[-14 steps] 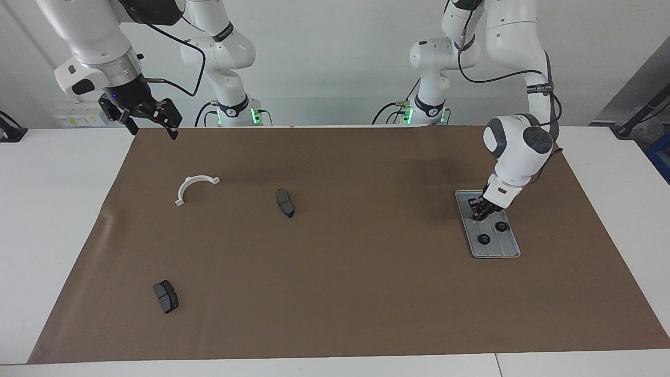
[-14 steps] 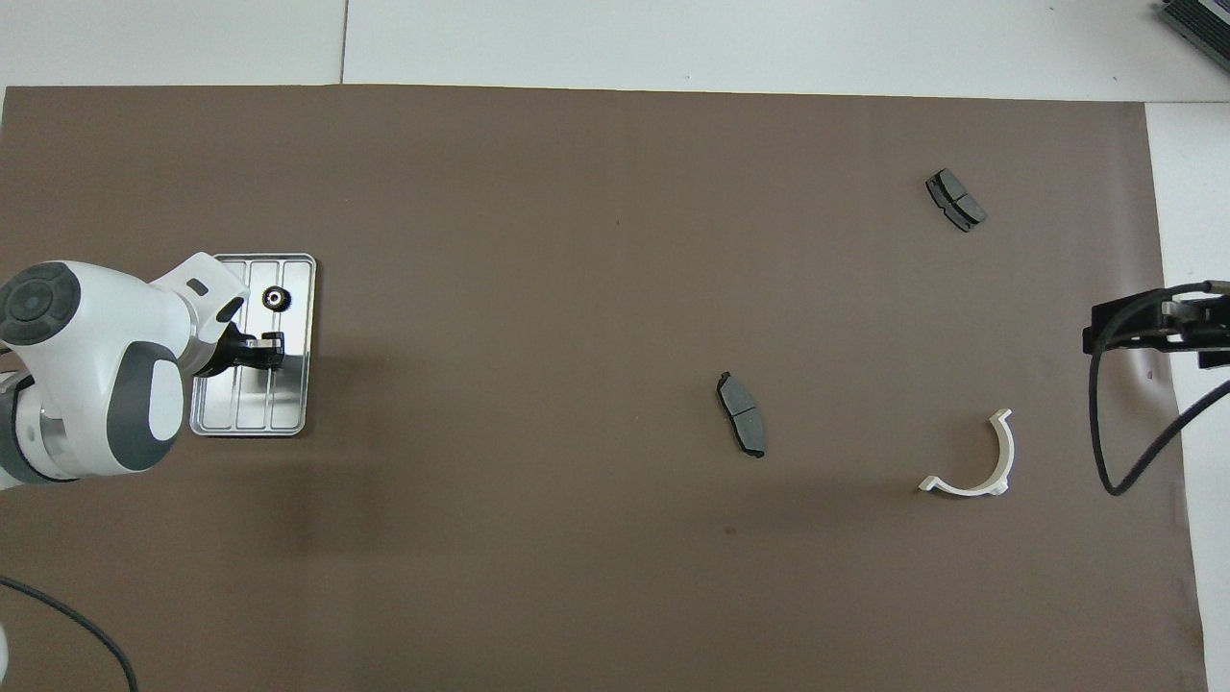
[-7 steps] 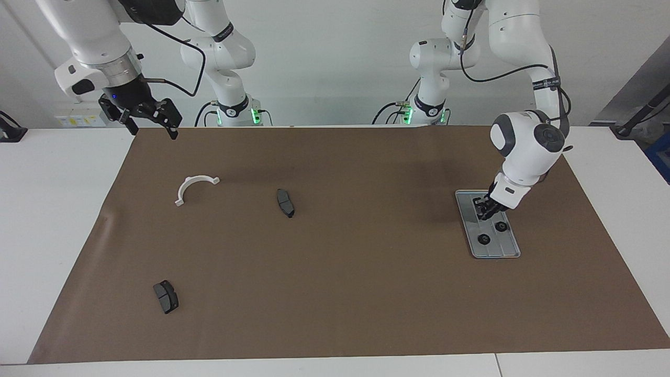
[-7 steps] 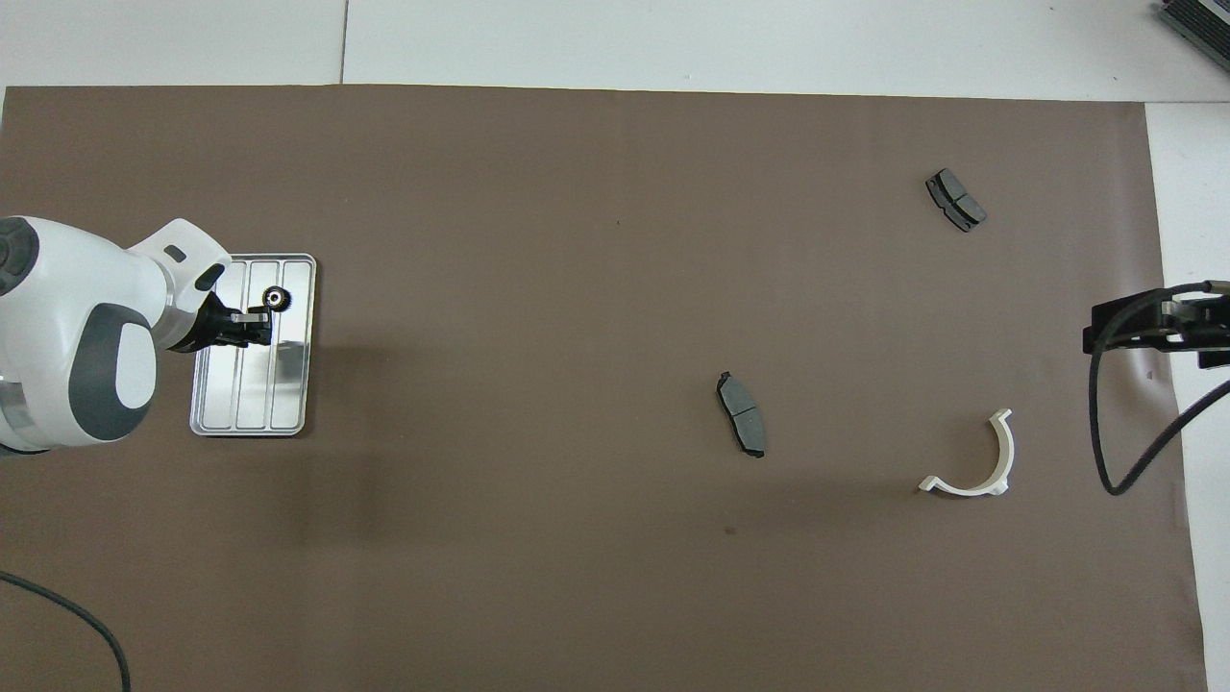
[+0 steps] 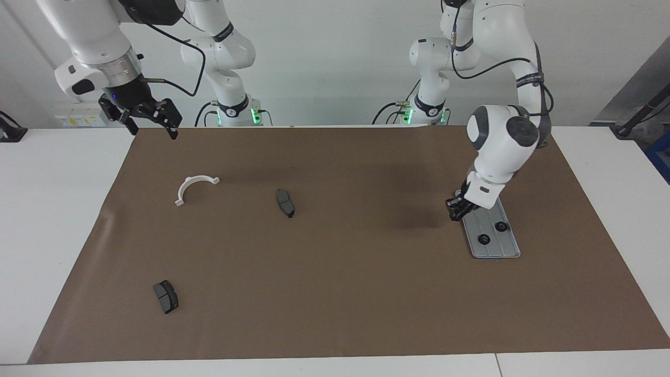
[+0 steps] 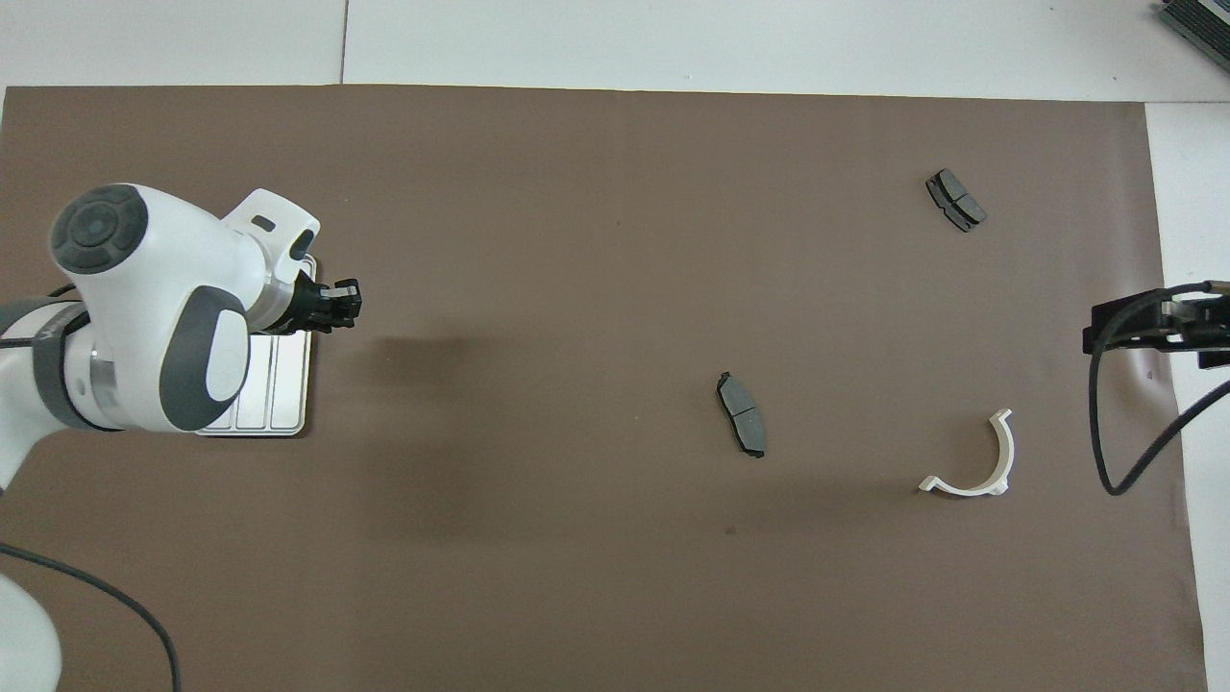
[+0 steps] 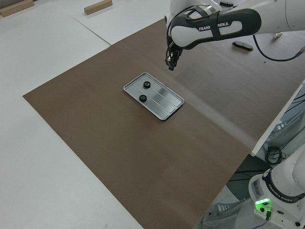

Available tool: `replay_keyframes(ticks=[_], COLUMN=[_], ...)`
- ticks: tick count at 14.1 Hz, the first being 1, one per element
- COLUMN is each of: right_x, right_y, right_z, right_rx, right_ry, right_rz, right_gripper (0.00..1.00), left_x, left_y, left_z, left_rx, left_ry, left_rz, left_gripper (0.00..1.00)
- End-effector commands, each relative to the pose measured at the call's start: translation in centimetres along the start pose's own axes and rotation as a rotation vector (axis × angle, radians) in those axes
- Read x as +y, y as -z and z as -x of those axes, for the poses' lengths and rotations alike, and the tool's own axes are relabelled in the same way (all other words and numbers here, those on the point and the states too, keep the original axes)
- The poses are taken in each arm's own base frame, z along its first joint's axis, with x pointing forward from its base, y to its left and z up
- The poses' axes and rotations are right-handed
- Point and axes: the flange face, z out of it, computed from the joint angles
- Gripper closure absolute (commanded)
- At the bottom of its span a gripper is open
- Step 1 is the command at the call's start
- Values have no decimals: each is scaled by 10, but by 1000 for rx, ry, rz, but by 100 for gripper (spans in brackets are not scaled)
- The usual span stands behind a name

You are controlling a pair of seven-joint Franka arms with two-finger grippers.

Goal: Place bearing gear from tray to pile
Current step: 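Carry the gear to mid-table and release it with the left gripper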

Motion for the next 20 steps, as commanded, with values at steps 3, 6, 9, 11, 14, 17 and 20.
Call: replay_keyframes(ticks=[3,6,9,11,14,17,20], right_x=[1,1,1,1,1,1,1], right_y=[1,2,2,2,2,1,1], right_z=[4,4,4,4,4,4,4], right_rx=[8,10,10,10,10,8,8], right_ry=[26,26,26,26,26,26,26], right_rz=[-16,-16,-16,-16,-16,-16,-16], right_gripper=[0,0,0,0,0,0,0], left_x=[87,127,170,193,225,236,230], left_y=[-4,-7,-23,-33,-45,-57,-55], left_z=[46,72,96,96,101,105,96], left_rx=[-5,20,23,23,16,19,35], left_ry=[103,139,132,154,125,91,96], left_rz=[12,30,38,40,30,-12,-10], left_gripper=[78,78,78,78,78,78,55])
